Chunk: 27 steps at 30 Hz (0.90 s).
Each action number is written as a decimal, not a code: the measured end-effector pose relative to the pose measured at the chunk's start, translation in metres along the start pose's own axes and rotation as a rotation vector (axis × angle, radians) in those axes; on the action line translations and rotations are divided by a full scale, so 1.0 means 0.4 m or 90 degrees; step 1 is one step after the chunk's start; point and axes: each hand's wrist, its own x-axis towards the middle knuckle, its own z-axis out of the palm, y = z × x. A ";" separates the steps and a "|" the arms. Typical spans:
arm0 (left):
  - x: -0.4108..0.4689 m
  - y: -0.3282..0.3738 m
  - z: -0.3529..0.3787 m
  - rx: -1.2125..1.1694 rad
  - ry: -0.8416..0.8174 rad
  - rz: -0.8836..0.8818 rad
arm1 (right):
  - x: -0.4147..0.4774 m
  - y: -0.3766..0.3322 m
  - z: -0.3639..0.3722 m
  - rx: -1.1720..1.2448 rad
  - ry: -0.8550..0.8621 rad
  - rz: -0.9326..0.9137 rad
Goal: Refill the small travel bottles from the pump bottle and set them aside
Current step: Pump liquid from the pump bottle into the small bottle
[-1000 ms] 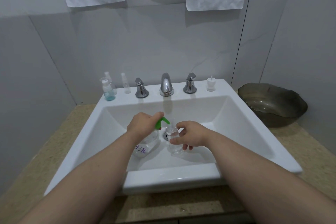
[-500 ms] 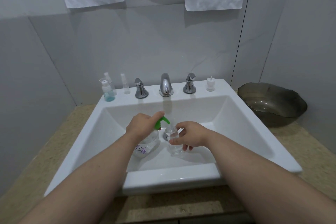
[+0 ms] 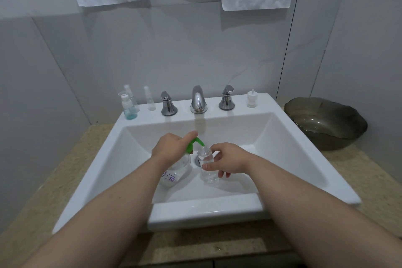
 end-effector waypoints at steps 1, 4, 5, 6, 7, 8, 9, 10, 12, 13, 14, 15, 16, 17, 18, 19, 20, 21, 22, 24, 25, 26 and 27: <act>0.001 0.000 0.000 0.000 0.001 -0.001 | 0.000 0.000 0.000 0.001 0.000 -0.001; 0.003 0.000 0.003 -0.005 -0.002 0.000 | 0.000 0.000 0.000 0.002 0.001 -0.003; 0.003 0.001 0.003 -0.007 -0.002 0.000 | 0.000 0.000 0.000 0.002 0.001 -0.003; 0.004 0.000 0.004 -0.007 -0.001 0.001 | 0.001 0.000 0.000 0.001 0.000 -0.002; 0.004 0.001 0.004 -0.007 0.003 0.001 | 0.001 0.000 0.000 -0.001 -0.002 -0.001; 0.003 0.001 0.003 -0.005 0.009 0.002 | 0.002 0.000 0.001 -0.003 -0.003 -0.001; 0.003 0.002 0.002 -0.003 0.014 0.003 | 0.002 0.001 0.001 -0.004 -0.003 -0.001; 0.003 0.002 0.002 -0.004 0.017 0.006 | 0.002 0.001 0.000 -0.004 -0.003 -0.001; 0.005 0.001 0.002 -0.010 0.018 0.008 | 0.002 0.002 0.000 -0.004 -0.005 0.000; 0.006 0.000 0.001 -0.012 0.017 0.007 | 0.002 0.002 0.000 -0.005 -0.006 0.001; 0.008 -0.002 0.002 -0.012 0.014 0.004 | 0.003 0.002 0.000 -0.007 -0.007 0.001; 0.009 -0.003 0.002 -0.013 0.010 0.001 | 0.004 0.003 0.000 -0.009 -0.007 0.000; 0.010 -0.003 0.001 -0.013 0.007 -0.002 | 0.004 0.004 0.001 -0.013 -0.008 0.000; 0.009 -0.002 0.001 -0.012 0.005 -0.002 | 0.004 0.004 0.001 -0.018 -0.009 -0.001; 0.008 -0.001 0.001 -0.008 0.006 -0.001 | 0.005 0.004 0.000 -0.021 -0.009 -0.002; 0.006 0.000 0.001 -0.003 0.008 0.002 | 0.004 0.004 0.000 -0.022 -0.009 -0.002; 0.003 0.001 0.000 0.002 0.010 0.005 | 0.005 0.004 0.000 -0.023 -0.008 -0.002; 0.000 0.002 0.000 0.006 0.013 0.008 | 0.005 0.005 0.000 -0.023 -0.008 -0.002; -0.003 0.002 -0.001 0.009 0.016 0.009 | 0.005 0.006 0.001 -0.022 -0.008 -0.001; -0.006 -0.002 -0.004 0.002 0.011 0.013 | 0.007 0.007 0.001 -0.020 -0.008 -0.003; -0.006 -0.005 -0.005 -0.007 0.003 0.013 | 0.007 0.008 0.001 -0.020 -0.008 -0.003; -0.006 -0.006 -0.006 -0.014 -0.004 0.013 | 0.008 0.008 0.001 -0.019 -0.008 -0.003; -0.005 -0.007 -0.006 -0.017 -0.007 0.015 | 0.008 0.008 0.000 -0.019 -0.008 -0.003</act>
